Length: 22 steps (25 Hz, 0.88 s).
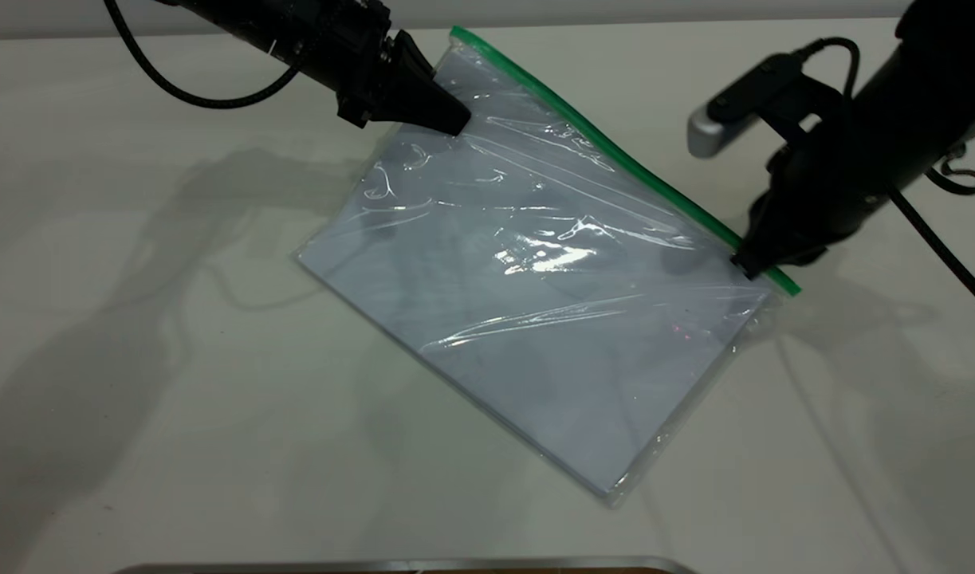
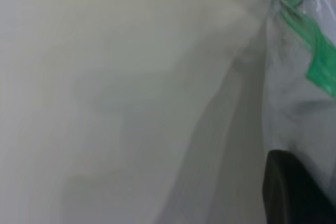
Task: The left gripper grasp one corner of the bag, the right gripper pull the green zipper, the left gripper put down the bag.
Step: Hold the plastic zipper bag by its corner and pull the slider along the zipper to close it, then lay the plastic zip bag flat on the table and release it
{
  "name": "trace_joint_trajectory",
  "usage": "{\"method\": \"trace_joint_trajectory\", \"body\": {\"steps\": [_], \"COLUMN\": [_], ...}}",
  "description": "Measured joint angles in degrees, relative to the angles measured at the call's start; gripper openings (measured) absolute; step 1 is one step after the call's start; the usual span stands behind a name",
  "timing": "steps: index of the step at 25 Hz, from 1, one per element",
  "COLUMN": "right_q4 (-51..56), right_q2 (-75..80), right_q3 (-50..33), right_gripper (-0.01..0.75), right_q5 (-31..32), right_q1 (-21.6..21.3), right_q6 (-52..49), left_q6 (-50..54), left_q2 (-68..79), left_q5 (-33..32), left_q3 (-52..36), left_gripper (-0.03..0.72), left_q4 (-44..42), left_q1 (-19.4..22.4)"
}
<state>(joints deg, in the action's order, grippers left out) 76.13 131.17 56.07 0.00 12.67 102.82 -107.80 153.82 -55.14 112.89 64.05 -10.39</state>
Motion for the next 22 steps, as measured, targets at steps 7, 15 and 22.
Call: {"method": "trace_joint_trajectory", "body": {"steps": [7,15,22], "right_q4": [0.71,1.28,1.69], "right_q2": [0.0,0.0,0.5], "right_q3": [-1.87,-2.44,-3.14], "right_gripper": [0.054,0.103,0.325], "right_q5": [-5.73,-8.91,-13.85], "right_q1": [-0.02,-0.14,-1.25], "right_q6": [0.05,0.0,-0.18], "left_q6": [1.31,1.31,3.48], "left_q2": [0.0,-0.02,-0.39], "left_q5": [1.04,2.61,8.31], "left_q3": [0.0,0.0,0.05], "left_gripper": [0.053,0.096,0.363], "left_q4": [-1.65,-3.06,-3.98], "left_q1": [0.01,-0.21,0.14]}}
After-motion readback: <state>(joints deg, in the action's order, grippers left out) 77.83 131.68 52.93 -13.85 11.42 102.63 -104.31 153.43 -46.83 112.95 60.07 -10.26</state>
